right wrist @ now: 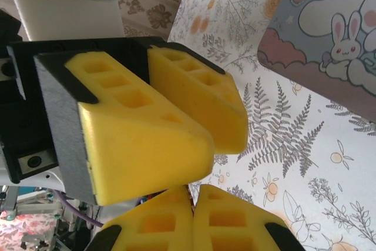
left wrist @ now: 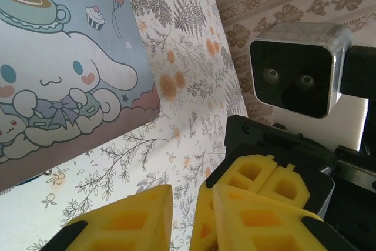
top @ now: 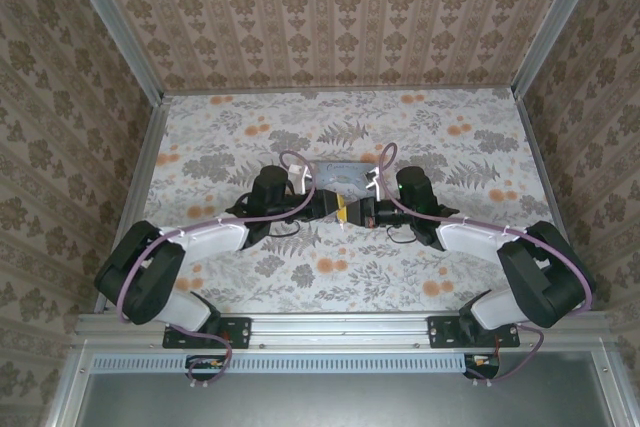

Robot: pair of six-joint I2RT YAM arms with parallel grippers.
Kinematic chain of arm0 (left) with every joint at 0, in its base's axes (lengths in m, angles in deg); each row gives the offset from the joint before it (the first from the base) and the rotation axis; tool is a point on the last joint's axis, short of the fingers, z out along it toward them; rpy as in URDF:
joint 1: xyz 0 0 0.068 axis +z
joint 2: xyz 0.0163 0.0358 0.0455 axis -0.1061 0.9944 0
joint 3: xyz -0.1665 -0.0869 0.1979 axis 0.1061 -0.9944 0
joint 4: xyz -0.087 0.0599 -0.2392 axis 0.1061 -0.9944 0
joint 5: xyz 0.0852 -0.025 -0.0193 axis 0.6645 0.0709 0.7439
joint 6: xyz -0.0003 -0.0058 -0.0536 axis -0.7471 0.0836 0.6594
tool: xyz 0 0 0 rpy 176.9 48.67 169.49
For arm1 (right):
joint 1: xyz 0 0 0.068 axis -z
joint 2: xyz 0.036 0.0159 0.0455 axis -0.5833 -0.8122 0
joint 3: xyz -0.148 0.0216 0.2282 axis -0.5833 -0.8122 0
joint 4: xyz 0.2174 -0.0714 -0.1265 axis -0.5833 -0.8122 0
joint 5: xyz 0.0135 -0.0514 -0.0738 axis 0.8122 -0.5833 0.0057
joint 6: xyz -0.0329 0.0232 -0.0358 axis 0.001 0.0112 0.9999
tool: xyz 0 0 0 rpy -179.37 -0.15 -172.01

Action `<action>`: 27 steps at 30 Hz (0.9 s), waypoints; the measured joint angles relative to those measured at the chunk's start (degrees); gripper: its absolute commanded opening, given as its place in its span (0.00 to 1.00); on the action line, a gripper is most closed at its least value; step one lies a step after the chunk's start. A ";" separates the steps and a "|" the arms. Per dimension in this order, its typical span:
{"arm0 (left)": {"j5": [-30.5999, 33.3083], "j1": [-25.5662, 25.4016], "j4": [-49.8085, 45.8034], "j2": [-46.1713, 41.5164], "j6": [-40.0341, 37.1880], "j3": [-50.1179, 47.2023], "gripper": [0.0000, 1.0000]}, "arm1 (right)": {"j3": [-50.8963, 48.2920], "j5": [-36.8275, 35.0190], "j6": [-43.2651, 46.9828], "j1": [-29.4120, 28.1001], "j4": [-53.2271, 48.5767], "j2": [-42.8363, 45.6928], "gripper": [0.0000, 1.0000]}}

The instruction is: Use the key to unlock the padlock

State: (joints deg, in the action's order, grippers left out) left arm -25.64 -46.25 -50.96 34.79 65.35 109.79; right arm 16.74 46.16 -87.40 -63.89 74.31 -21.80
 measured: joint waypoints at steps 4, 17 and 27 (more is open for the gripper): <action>-0.02 -0.04 1.49 0.50 0.96 -0.81 0.22 | 0.00 -0.35 -0.04 0.07 0.24 -0.02 0.00; 0.09 -0.48 3.93 1.29 2.08 -0.70 0.00 | -0.07 -0.85 -0.70 0.28 1.05 -0.55 0.06; 0.68 -0.28 2.71 1.95 1.11 -0.13 0.00 | -5.92 -3.58 -3.43 5.05 1.86 6.03 0.63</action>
State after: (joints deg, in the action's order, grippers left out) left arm -24.96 -46.53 -48.25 36.73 66.46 109.66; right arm 10.82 42.58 -90.83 -58.84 76.16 -15.77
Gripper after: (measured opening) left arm 0.039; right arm 0.613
